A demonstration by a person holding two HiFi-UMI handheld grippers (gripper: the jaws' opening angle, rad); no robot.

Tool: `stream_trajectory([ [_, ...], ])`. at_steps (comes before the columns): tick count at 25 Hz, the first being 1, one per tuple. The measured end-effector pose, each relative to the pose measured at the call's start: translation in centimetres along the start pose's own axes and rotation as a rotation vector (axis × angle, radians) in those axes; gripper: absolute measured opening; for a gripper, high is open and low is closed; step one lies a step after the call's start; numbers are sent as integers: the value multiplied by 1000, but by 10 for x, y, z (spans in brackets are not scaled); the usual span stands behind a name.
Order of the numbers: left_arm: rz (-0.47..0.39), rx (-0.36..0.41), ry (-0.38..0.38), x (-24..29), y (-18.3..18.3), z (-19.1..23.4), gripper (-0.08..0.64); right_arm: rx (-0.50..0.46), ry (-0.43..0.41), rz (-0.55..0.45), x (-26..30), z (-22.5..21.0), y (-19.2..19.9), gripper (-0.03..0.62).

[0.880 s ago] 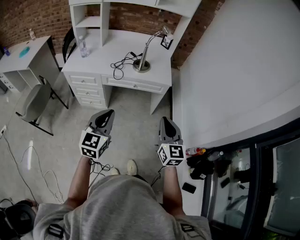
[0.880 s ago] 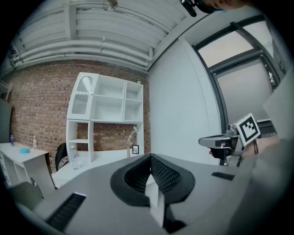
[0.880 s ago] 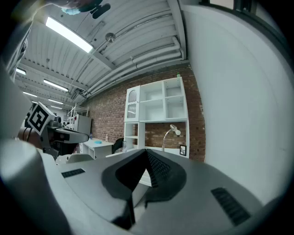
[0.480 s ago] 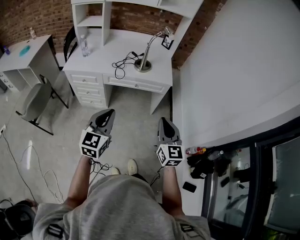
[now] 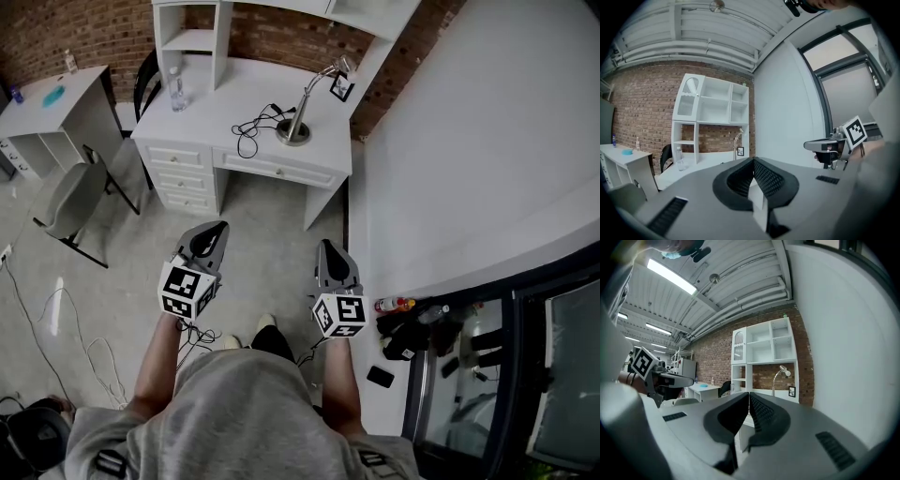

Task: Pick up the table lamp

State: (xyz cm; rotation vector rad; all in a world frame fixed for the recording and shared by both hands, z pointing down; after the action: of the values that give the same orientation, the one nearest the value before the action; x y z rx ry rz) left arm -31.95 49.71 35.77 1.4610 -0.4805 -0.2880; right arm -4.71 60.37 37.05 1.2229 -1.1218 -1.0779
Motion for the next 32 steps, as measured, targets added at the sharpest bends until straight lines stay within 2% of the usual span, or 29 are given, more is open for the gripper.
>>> stream_trajectory([
  [6, 6, 1, -21, 12, 6, 19, 5, 14, -23, 12, 29, 2, 13, 23],
  [11, -24, 8, -44, 37, 8, 42, 5, 26, -42, 2, 74, -8, 21, 23],
  [22, -20, 9, -121, 150, -22, 111, 5, 58, -58, -15, 214, -72, 5, 23],
  [32, -3, -9, -158, 244, -32, 158, 5, 60, -101, 3, 318, -122, 8, 23],
])
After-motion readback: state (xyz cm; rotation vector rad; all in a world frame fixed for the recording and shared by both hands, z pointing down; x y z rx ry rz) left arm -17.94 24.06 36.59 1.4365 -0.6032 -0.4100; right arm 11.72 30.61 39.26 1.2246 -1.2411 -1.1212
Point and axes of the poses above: the fingertips, and each gripper's own axes: x forward along the fingers, z to its left, y out of its underside, the point moved 9 cm from there along -x, backward along the fingers, and after that the axes turned 12 degrees about y, right-handed, at the moved point
